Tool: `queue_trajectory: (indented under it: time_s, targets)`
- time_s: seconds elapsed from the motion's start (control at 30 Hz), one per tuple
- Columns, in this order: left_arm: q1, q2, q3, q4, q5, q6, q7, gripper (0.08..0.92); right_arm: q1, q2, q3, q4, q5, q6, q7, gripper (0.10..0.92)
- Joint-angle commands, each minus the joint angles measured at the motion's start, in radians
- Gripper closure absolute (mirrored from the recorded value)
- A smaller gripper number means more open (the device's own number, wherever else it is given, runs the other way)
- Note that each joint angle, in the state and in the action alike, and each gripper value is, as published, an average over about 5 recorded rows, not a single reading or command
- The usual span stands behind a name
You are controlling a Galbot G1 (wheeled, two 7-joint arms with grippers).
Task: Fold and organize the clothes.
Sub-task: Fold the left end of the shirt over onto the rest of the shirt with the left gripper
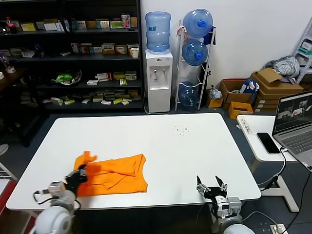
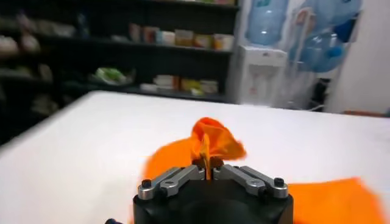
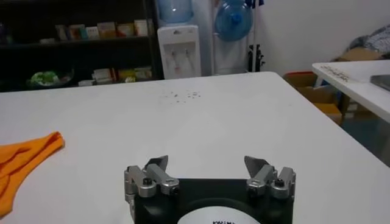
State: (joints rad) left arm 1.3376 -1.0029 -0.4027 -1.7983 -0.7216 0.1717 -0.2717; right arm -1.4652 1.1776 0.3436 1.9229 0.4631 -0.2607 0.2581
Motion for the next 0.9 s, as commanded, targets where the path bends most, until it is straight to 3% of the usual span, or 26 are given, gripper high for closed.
queue_trajectory:
  time_s: [0.03,0.27,0.5,0.67,0.9]
  targets:
    - [-0.139,-0.285,0.281,-0.082,-0.073,0.092,-0.115,0.871,-0.012,0.039,0.002,0.003,-0.021,0.002,0.001,0.203]
    - [-0.158,-0.350,0.282,-0.037,-0.007,0.094,-0.122,0.871,-0.008,0.046,-0.007,-0.010,-0.022,0.002,0.000,0.203]
    - [-0.162,-0.363,0.245,0.076,0.116,0.074,-0.042,0.865,-0.003,0.044,-0.023,0.005,-0.016,-0.002,0.000,0.203]
    - [-0.101,-0.254,0.168,0.029,0.124,0.063,-0.006,0.756,-0.007,0.031,-0.015,0.015,-0.005,-0.001,-0.003,0.203]
    - [0.056,-0.063,-0.150,0.040,0.079,0.004,0.095,0.557,0.004,0.030,-0.016,0.005,0.005,0.001,-0.008,0.203]
